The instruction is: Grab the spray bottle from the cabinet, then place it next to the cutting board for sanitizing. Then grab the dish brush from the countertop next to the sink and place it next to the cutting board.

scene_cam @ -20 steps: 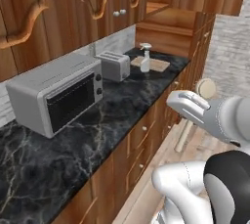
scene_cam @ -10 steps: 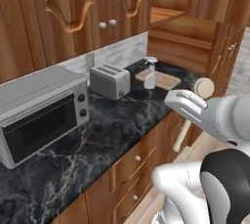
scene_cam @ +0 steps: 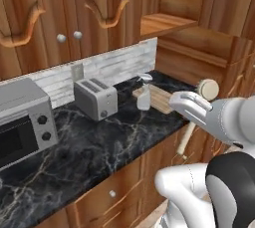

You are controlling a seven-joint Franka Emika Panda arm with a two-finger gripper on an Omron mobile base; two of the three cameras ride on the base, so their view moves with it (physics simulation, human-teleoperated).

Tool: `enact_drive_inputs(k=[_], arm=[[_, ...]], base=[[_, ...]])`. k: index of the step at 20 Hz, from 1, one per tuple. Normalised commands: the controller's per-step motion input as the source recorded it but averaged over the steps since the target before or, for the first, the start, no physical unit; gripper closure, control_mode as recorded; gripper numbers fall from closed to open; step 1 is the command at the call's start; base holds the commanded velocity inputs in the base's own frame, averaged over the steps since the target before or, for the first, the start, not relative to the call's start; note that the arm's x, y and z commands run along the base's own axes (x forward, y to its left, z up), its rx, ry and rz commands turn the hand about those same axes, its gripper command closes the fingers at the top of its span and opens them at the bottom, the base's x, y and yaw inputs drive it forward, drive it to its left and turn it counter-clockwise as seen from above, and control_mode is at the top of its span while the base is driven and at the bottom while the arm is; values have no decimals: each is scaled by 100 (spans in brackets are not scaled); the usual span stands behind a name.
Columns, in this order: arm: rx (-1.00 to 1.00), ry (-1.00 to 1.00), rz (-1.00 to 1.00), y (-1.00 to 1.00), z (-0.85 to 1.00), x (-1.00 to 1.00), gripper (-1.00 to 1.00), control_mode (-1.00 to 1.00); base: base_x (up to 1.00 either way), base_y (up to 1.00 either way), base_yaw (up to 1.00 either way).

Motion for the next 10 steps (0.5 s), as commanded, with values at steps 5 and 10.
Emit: enact_drive_inputs(k=[5,10], arm=[[0,0,0,0,0,0,100,100],[0,0,0,0,0,0,100,100]], base=[[100,-73,31],[100,-71,36]])
